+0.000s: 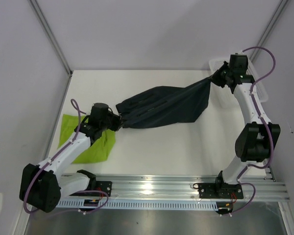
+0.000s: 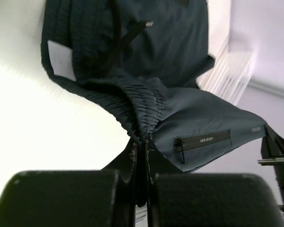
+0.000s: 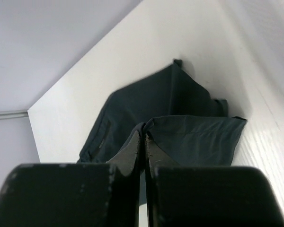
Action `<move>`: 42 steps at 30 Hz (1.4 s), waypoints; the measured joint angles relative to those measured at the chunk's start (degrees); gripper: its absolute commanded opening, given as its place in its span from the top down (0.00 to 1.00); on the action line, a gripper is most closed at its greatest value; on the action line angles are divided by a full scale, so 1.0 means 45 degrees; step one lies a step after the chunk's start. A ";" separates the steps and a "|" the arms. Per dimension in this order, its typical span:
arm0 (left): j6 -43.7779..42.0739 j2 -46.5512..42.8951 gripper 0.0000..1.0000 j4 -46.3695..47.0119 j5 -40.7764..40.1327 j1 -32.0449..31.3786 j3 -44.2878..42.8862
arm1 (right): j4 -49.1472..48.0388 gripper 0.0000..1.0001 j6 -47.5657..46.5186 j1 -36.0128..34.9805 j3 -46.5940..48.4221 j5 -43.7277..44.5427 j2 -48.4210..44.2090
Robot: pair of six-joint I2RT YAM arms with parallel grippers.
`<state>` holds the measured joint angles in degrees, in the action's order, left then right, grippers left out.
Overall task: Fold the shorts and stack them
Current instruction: Fold the shorts
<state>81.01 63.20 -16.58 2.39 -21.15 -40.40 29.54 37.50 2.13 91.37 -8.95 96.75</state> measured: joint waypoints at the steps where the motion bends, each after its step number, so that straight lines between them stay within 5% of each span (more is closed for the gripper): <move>1: 0.0000 0.0165 1.00 0.0019 0.0092 0.0243 -0.0175 | -0.0121 1.00 0.0068 -0.0126 0.0403 -0.0019 0.0408; 14: -0.0015 0.4163 1.00 0.0238 0.1530 0.2497 -0.2433 | -0.1248 1.00 0.1209 -0.0709 0.3832 -0.0374 0.5153; 31: -0.0257 0.8344 1.00 0.0486 0.2667 0.3755 -0.4877 | -0.4371 1.00 0.2506 -0.1229 0.6062 -0.1132 0.7800; 33: -0.0369 0.8879 0.91 0.0393 0.2657 0.3857 -0.5275 | -0.4784 1.00 0.2681 -0.1282 0.6115 -0.1132 0.8213; 35: -0.0559 0.9194 0.55 0.0291 0.2642 0.3993 -0.5600 | -0.5022 0.97 0.2778 -0.1336 0.6377 -0.1122 0.8704; 37: -0.0835 0.9330 0.01 0.0262 0.2569 0.4163 -0.5746 | -0.5056 0.58 0.2890 -0.1384 0.6946 -0.1059 0.9335; 39: -0.0826 0.9432 0.01 0.0223 0.2506 0.4386 -0.5819 | -0.5173 0.28 0.2909 -0.1423 0.7912 -0.0899 1.0112; 42: -0.1107 0.9758 0.01 -0.0194 0.2448 0.4609 -0.6237 | -0.5396 0.11 0.2832 -0.1438 0.8641 -0.0835 1.0710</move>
<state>76.03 107.11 -17.45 13.41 -0.40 -68.47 5.26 50.24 -4.34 130.26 -12.71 144.94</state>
